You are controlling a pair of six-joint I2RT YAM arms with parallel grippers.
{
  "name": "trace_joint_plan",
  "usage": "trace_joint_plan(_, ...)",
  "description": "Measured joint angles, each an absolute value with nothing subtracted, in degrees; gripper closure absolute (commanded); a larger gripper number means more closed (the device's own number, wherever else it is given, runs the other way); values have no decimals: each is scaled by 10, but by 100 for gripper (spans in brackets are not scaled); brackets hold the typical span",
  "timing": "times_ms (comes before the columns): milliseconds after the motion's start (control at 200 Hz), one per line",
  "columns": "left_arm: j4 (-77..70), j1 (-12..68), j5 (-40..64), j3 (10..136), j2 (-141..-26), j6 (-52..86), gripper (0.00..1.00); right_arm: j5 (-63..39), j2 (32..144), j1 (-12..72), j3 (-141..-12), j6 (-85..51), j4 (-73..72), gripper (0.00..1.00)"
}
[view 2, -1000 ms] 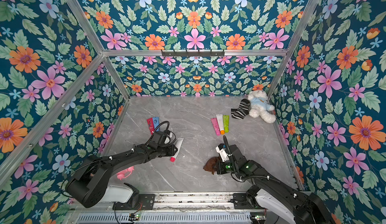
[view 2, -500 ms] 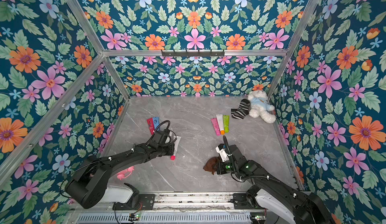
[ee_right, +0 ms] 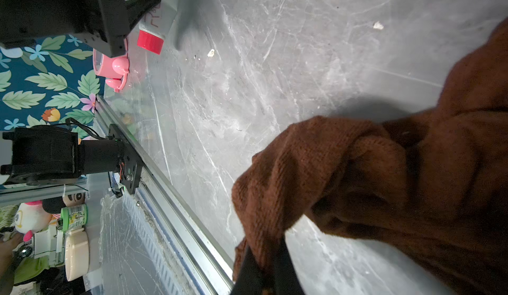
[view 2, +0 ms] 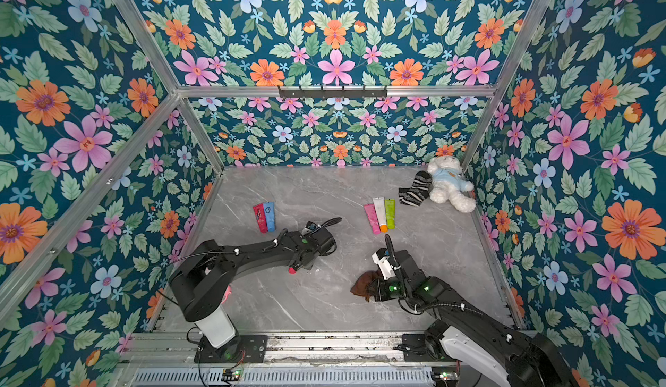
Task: Wipe the surface of the toothpaste tube
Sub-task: Adjust the toothpaste at the center of the board.
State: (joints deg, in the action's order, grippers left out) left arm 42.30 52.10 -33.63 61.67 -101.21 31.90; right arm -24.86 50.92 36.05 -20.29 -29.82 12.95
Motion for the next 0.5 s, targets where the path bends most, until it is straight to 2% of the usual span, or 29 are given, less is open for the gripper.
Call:
trace_joint_plan(110,448,541,-366,639,-1043,335,98,-249,509,361,-203,-298,130,100)
trace_joint_plan(260,458,566,-382,665,-1083,349,90,-249,509,361,-203,-298,130,100)
trace_joint_plan(500,462,597,-400,686,-1134,363,65,-249,509,361,-203,-298,130,100)
